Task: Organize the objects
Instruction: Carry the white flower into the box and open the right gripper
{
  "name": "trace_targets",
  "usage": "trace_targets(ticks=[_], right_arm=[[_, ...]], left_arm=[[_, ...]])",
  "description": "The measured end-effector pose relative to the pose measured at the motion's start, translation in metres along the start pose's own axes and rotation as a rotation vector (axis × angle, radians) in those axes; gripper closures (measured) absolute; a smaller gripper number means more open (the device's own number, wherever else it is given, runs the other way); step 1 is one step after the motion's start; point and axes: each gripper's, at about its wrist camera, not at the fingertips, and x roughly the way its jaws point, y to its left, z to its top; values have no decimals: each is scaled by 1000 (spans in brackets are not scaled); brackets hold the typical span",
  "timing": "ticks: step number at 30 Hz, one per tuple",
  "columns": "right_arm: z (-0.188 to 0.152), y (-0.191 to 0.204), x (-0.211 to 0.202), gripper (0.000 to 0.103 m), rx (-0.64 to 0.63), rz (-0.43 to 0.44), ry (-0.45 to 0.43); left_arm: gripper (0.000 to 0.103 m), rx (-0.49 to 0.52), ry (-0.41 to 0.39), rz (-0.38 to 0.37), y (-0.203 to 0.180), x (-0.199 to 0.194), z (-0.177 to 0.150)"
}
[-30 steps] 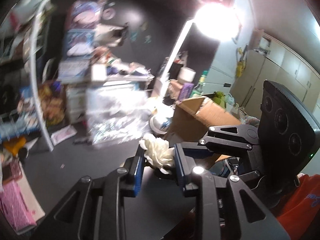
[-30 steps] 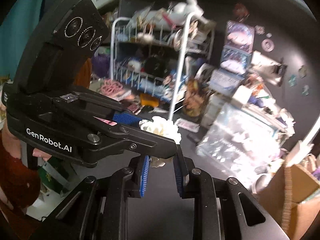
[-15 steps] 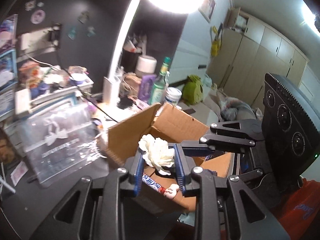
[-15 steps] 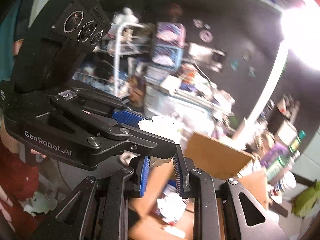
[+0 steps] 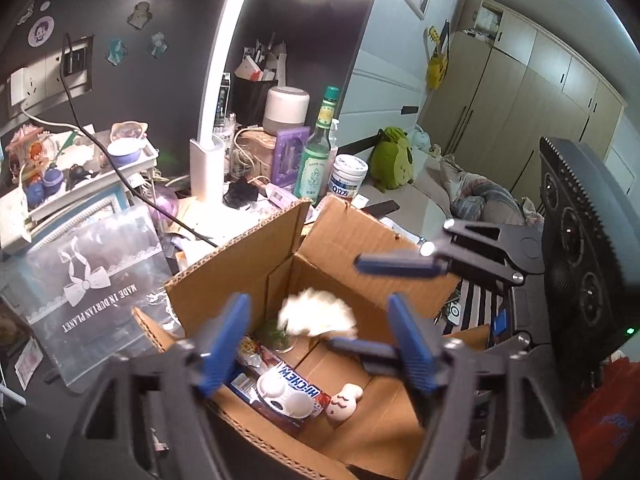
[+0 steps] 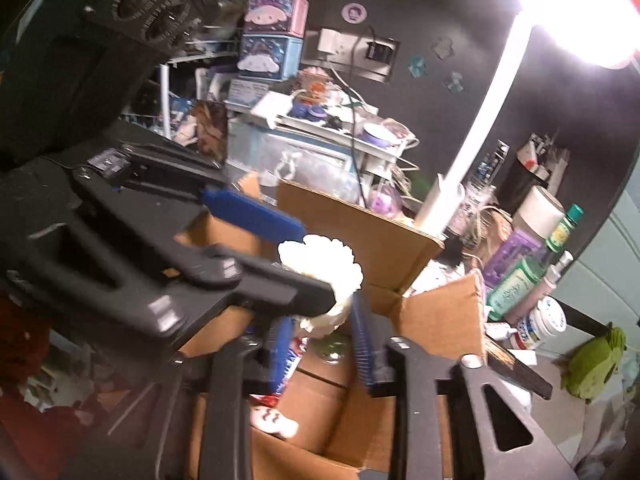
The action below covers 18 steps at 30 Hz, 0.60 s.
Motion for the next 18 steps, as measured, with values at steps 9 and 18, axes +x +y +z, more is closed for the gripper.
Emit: trace_targets(ticks=[9, 18], right_arm=[[-4, -5, -10, 46, 7, -41, -5], [1, 13, -23, 45, 3, -45, -19]], left_arm=[[18, 13, -25, 27, -4, -16, -4], [17, 4, -82, 84, 4, -54, -24]])
